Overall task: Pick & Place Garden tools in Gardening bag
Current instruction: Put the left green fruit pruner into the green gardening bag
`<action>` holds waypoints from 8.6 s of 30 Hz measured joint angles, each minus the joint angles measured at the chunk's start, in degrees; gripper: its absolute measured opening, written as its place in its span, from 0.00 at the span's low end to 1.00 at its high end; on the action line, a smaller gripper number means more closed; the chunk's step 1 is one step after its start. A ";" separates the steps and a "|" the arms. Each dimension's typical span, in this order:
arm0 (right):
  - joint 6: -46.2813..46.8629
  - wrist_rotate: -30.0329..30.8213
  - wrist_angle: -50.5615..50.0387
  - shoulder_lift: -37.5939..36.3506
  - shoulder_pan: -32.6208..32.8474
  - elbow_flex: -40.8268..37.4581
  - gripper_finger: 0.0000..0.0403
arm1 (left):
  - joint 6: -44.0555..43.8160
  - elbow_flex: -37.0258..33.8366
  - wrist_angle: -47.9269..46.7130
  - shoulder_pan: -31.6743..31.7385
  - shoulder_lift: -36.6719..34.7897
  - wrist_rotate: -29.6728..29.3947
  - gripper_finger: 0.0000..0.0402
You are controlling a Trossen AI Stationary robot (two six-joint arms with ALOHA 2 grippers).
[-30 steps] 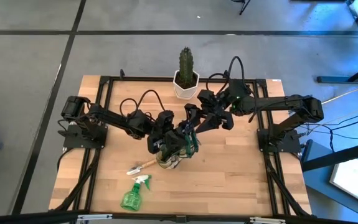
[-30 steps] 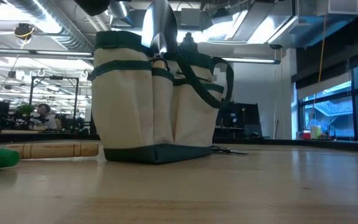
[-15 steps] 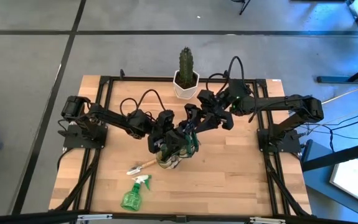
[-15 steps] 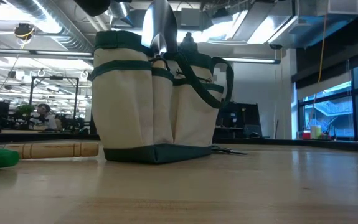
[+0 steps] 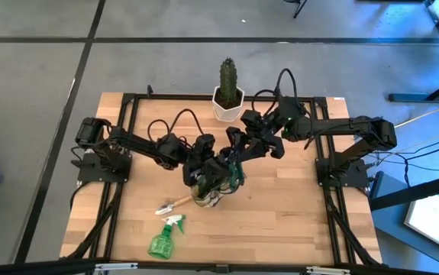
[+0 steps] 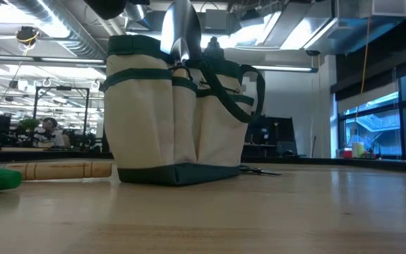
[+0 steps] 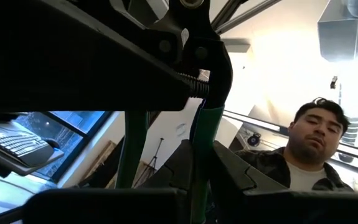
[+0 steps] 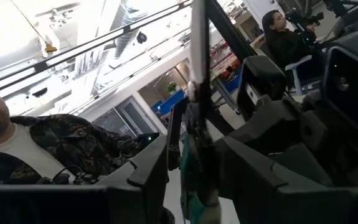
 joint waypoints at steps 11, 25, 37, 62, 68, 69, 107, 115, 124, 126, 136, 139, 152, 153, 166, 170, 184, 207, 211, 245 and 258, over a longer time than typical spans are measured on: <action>-0.35 -0.11 -0.24 0.00 -0.33 0.00 0.25 | 0.00 0.00 -0.13 0.08 0.00 -0.06 0.06; -0.83 -0.55 -0.45 0.02 -0.35 0.00 0.09 | -1.63 0.00 -0.25 0.06 0.00 -0.09 0.11; 1.10 -0.66 -3.31 0.00 -0.37 -0.02 0.09 | -3.33 0.04 -15.46 -0.48 -4.59 -4.48 0.23; -14.09 25.54 -31.39 -7.63 3.13 -0.04 0.08 | 6.29 0.02 -75.16 -7.37 -33.33 -31.18 0.21; -17.29 41.52 -38.65 -7.63 8.56 3.02 0.08 | 5.43 0.02 -87.82 -8.91 -36.21 -33.50 0.21; -18.07 44.90 -40.04 -7.63 9.73 4.12 0.08 | 5.42 0.02 -90.35 -9.12 -36.61 -33.55 0.21; -7.35 98.60 -47.49 12.44 39.86 22.73 0.08 | 33.29 -0.08 -109.94 -25.48 -16.09 -33.92 0.05; -6.17 104.86 -47.35 12.35 43.00 22.73 0.08 | 26.00 -9.49 -94.07 -21.71 -16.57 -23.99 0.01; -5.69 107.14 -47.34 12.35 44.41 22.73 0.08 | 22.44 -11.15 -98.20 -21.42 -16.57 -39.81 0.00; -5.70 107.14 -47.32 12.33 44.41 22.73 0.08 | 22.43 -11.15 -96.81 -20.08 -16.40 -37.94 0.00; -5.97 107.12 -47.34 12.33 44.59 22.73 0.08 | 23.29 -11.17 -86.42 -18.60 -15.98 -30.93 0.00; -6.20 107.12 -47.76 12.33 44.89 22.73 0.08 | 22.73 -11.17 -85.64 -18.61 -15.78 -29.36 0.00; -5.49 108.09 -49.46 12.31 45.18 22.73 0.08 | 22.10 -11.15 -75.97 -18.54 -12.01 -24.37 0.00; -5.49 108.13 -49.61 12.31 45.18 22.73 0.08 | 22.06 -11.15 -74.78 -18.60 -11.63 -24.25 0.00; -3.58 101.52 -51.15 12.28 46.69 22.73 0.08 | 30.97 -6.79 -79.68 -21.84 -17.22 -22.24 0.02; -1.55 100.43 -53.45 12.26 47.73 22.73 0.08 | 39.72 -5.29 -83.70 -22.66 -17.54 -20.47 0.06; -0.48 97.90 -58.04 12.26 49.18 22.73 0.08 | 50.39 -3.75 -83.52 -19.92 -15.39 -22.43 0.48; -18.48 83.70 -52.15 16.62 42.08 21.05 0.08 | 51.35 -2.49 -85.14 -16.87 -10.55 -18.05 0.47; -20.23 83.52 -50.90 18.83 40.93 21.05 0.08 | 50.01 -2.45 -84.71 -16.76 -9.79 -19.61 0.44; -38.92 91.72 -31.12 24.59 37.18 14.57 0.08 | 34.47 -2.56 -85.50 -11.20 -9.75 -12.98 0.01; -34.83 96.63 -35.90 24.92 37.24 12.51 0.08 | 31.27 -2.60 -84.95 -10.80 -9.73 -11.27 0.01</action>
